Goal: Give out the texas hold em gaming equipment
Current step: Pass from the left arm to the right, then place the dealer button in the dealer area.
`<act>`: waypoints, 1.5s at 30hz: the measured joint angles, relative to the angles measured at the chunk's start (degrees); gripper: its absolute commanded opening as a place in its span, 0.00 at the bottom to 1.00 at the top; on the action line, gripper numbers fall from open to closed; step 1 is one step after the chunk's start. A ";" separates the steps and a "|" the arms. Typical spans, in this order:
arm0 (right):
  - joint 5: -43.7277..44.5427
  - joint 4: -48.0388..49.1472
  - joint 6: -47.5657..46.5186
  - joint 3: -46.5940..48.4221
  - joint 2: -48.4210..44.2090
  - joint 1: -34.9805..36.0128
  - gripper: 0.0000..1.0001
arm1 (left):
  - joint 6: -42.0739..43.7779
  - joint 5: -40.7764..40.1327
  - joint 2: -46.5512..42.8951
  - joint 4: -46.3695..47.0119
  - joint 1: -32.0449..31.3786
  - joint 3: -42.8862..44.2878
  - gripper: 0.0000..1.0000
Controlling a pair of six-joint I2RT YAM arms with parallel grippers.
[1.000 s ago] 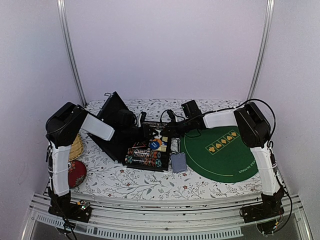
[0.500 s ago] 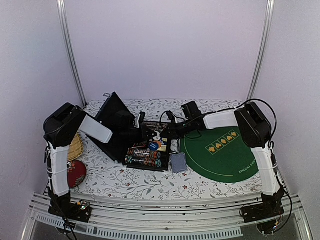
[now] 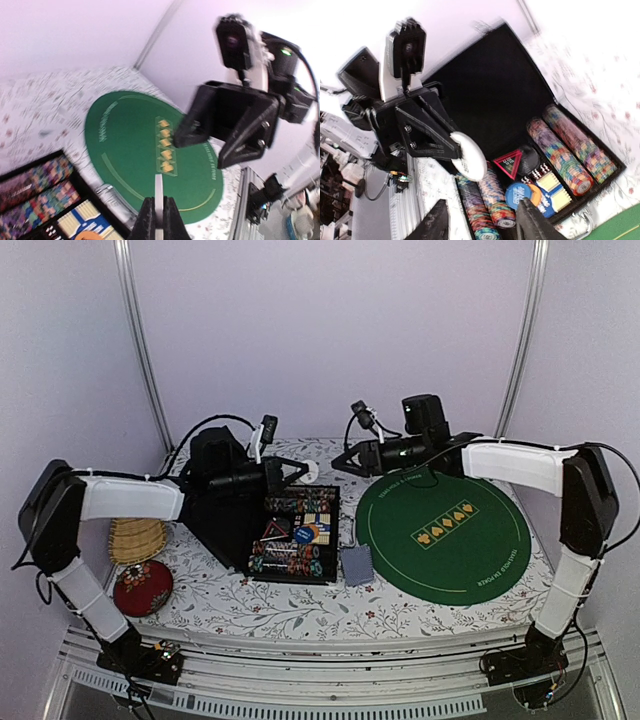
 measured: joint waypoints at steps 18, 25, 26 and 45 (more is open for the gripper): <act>-11.56 8.20 -6.40 -4.00 -5.01 4.92 0.03 | 5.20 9.40 -8.85 4.87 -4.66 -3.58 0.00; -14.10 8.24 -7.58 -4.00 -4.83 4.52 0.02 | 5.05 10.86 -8.85 5.60 -4.70 -3.67 0.56; -13.86 8.17 -7.39 -4.00 -4.85 4.22 0.02 | 5.55 10.01 -8.85 5.27 -4.76 -3.65 0.72; -2.71 -8.98 7.67 -34.71 -27.04 -40.48 0.02 | 13.05 -22.08 -9.49 -25.35 -4.79 3.10 0.98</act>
